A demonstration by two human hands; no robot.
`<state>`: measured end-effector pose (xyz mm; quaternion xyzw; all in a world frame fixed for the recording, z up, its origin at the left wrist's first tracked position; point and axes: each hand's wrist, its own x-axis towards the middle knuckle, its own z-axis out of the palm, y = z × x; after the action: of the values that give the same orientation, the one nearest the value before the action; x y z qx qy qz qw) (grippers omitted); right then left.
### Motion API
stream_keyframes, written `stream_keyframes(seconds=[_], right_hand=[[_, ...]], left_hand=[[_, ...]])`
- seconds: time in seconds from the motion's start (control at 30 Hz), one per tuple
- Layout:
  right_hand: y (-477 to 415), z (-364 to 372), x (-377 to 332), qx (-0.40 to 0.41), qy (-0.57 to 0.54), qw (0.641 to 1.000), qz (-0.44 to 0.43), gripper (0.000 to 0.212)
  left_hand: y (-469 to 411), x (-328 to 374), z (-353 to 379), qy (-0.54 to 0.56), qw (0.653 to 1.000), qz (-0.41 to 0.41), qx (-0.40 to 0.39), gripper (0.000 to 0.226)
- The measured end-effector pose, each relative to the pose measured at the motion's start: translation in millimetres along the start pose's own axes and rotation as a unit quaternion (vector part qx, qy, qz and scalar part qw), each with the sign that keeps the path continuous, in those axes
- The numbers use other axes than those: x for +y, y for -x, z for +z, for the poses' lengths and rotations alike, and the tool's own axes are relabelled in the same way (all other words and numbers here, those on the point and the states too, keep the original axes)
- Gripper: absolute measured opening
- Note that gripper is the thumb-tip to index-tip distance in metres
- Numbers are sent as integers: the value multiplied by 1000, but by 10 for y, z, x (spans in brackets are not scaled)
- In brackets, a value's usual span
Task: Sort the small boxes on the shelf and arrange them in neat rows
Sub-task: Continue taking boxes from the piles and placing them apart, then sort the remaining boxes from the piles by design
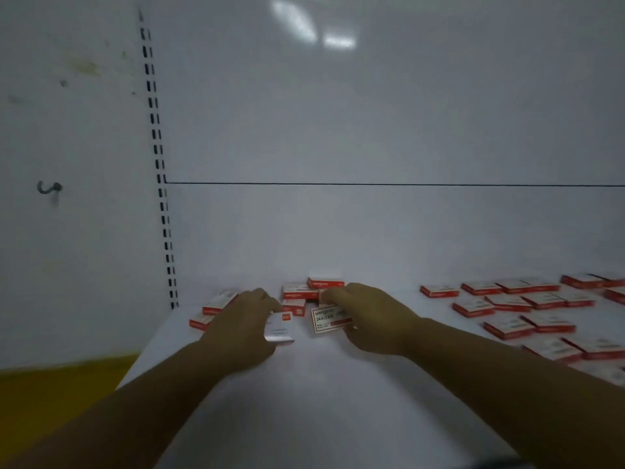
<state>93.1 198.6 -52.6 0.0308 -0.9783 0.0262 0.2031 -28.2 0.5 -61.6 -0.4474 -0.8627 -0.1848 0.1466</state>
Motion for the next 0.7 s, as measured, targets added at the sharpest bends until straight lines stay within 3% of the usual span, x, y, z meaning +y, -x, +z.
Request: stream_keyframes(seconds=[0.3,0.53,0.7], right_hand=[[1290,-800,817,51,69,996,33,35],[2270,-1198,1612,54,57,992,98,42],[2440,-1300,2186,70,18,985,159,41]], left_hand=[[-238,1702,34,-46,995,93,3,43],[-527,2872,362,-52,991,120,-19,46],[-874,3341,575,-25,989,139,-43,39]])
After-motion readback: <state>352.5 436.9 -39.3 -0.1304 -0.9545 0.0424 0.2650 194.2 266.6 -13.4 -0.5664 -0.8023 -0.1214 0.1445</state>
